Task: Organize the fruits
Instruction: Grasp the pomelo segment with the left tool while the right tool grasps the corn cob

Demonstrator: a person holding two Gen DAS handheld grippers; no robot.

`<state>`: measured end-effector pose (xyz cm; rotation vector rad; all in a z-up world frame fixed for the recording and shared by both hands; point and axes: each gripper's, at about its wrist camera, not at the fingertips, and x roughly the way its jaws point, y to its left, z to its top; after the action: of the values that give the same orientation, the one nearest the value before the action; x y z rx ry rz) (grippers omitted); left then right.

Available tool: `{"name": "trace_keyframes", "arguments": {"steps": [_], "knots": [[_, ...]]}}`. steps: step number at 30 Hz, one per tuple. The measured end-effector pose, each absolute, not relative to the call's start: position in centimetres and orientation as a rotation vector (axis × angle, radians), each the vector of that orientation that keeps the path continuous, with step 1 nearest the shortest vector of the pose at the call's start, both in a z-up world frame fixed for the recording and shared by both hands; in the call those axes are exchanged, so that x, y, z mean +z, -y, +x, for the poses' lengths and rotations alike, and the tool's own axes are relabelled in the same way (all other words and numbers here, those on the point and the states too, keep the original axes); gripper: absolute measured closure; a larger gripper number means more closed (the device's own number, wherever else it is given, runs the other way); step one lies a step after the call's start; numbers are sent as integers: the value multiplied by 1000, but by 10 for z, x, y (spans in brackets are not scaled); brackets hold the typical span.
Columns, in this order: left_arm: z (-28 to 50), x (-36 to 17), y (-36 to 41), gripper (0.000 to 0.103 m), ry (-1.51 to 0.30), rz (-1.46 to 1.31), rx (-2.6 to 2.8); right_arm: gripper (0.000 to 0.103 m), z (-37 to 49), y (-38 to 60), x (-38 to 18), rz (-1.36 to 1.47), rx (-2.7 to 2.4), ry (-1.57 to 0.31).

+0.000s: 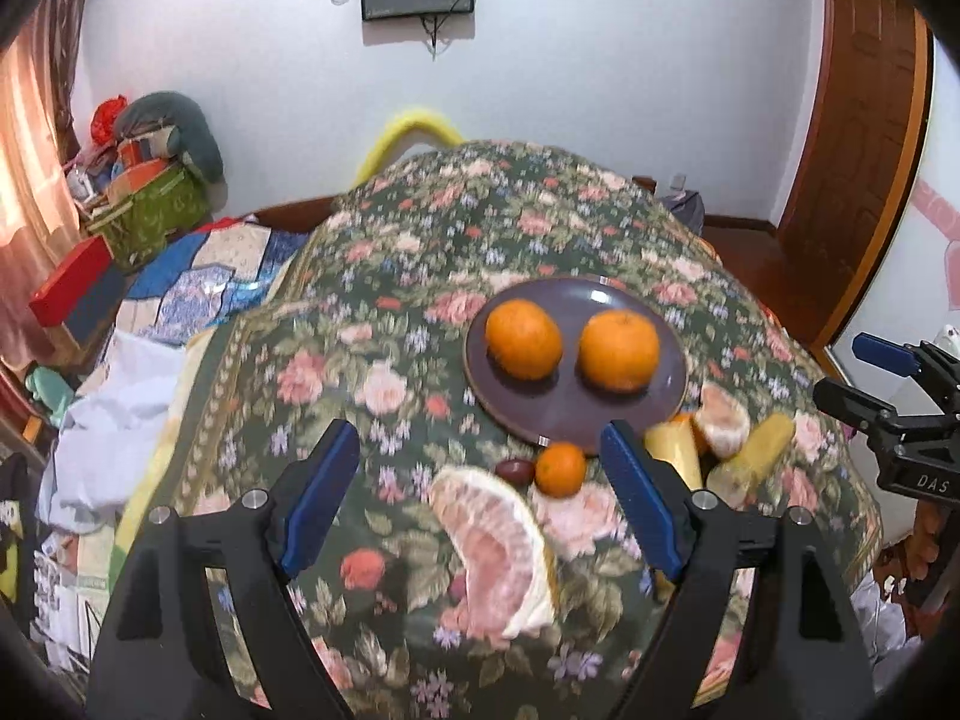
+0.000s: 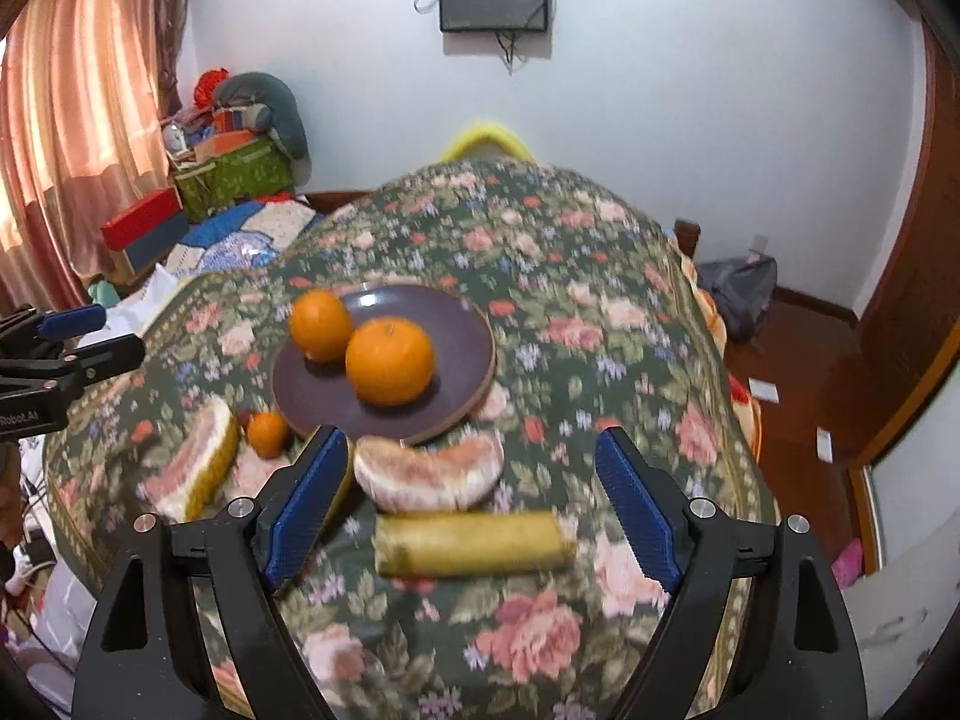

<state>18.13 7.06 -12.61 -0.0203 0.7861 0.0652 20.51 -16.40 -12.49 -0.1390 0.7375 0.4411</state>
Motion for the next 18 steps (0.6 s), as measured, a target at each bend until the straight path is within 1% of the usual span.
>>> {"name": "trace_keyframes", "arguments": {"steps": [11,18], "knots": [[184,-183,-66,21,-916,-24,64,20,206,163,-166,-144,425,-849],[189,-206,-69,21,-973,-37,70,20,208,146,-184,-186,441,-879]]}}
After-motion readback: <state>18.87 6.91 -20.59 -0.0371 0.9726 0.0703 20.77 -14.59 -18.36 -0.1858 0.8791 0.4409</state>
